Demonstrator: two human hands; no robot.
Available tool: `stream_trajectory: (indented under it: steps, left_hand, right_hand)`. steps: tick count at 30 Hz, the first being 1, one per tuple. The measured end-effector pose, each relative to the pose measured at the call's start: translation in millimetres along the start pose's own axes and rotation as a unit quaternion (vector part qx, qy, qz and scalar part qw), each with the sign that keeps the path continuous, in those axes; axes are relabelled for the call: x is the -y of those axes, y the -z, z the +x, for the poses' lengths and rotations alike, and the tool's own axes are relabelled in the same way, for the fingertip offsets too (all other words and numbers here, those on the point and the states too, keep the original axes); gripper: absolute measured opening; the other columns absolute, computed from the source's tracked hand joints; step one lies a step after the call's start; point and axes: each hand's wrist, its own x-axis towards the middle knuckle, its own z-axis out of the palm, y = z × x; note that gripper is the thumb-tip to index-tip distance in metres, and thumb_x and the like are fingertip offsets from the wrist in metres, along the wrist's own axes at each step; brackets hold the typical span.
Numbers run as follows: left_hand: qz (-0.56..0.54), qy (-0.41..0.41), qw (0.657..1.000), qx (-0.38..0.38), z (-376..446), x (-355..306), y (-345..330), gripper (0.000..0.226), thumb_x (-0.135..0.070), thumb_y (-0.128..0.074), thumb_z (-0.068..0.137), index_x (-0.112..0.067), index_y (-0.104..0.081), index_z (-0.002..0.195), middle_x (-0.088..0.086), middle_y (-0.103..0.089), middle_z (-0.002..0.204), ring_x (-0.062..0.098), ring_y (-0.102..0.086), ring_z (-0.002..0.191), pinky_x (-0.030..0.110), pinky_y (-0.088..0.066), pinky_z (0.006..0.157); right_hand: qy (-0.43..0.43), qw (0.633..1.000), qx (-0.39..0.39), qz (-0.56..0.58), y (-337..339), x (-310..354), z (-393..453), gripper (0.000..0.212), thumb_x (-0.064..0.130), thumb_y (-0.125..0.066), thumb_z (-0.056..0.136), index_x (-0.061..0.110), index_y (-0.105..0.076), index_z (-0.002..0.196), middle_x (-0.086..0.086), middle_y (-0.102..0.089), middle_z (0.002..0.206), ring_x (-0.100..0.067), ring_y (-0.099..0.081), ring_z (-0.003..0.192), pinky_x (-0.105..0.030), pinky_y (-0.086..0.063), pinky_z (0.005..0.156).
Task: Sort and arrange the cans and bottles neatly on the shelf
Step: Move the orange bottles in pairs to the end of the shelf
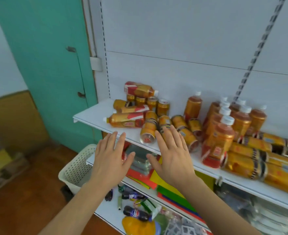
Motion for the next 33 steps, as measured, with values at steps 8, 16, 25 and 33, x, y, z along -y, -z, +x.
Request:
stream_trajectory:
  steps: [8,16,25,33]
  left_hand:
    - [0.000,-0.002,1.000,0.008,105.4,68.2,-1.7,0.081,-0.069,-0.035,0.098,-0.022,-0.027,0.164,0.010,-0.036,0.166,0.033,-0.030,0.154,0.053,-0.027,0.126]
    - [-0.052,-0.045,0.994,0.087,181.5,117.1,-35.2,0.091,-0.080,-0.041,0.086,-0.025,-0.035,0.158,0.000,-0.049,0.153,0.026,-0.047,0.140,0.046,-0.039,0.117]
    - [-0.114,-0.197,0.963,0.141,232.6,151.8,-32.0,0.069,-0.070,-0.072,0.082,-0.035,-0.053,0.138,-0.009,-0.067,0.128,0.017,-0.063,0.110,0.036,-0.052,0.091]
    - [-0.237,-0.267,0.930,0.087,282.2,136.0,6.7,0.079,-0.072,-0.079,0.073,-0.042,-0.049,0.140,-0.010,-0.064,0.127,0.016,-0.059,0.114,0.037,-0.053,0.093]
  right_hand:
    - [-0.011,1.000,-0.007,0.022,-45.6,14.6,109.1,0.081,0.070,-0.035,0.103,0.017,-0.036,0.165,-0.013,-0.034,0.171,-0.035,-0.013,0.164,-0.056,-0.021,0.130]
    - [-0.023,0.999,0.025,-0.001,-78.8,20.9,164.9,0.084,0.074,-0.033,0.100,0.020,-0.034,0.165,-0.010,-0.032,0.172,-0.033,-0.011,0.164,-0.054,-0.021,0.131]
    - [-0.044,0.993,0.104,-0.028,-99.9,50.7,199.9,0.082,0.070,-0.049,0.094,0.027,-0.035,0.163,0.000,-0.039,0.167,-0.033,-0.016,0.163,-0.056,-0.022,0.130]
    - [-0.103,0.992,0.067,0.041,-89.2,51.1,207.3,0.095,0.061,-0.072,0.085,0.020,-0.036,0.163,-0.001,-0.051,0.159,-0.027,-0.034,0.156,-0.053,-0.038,0.122]
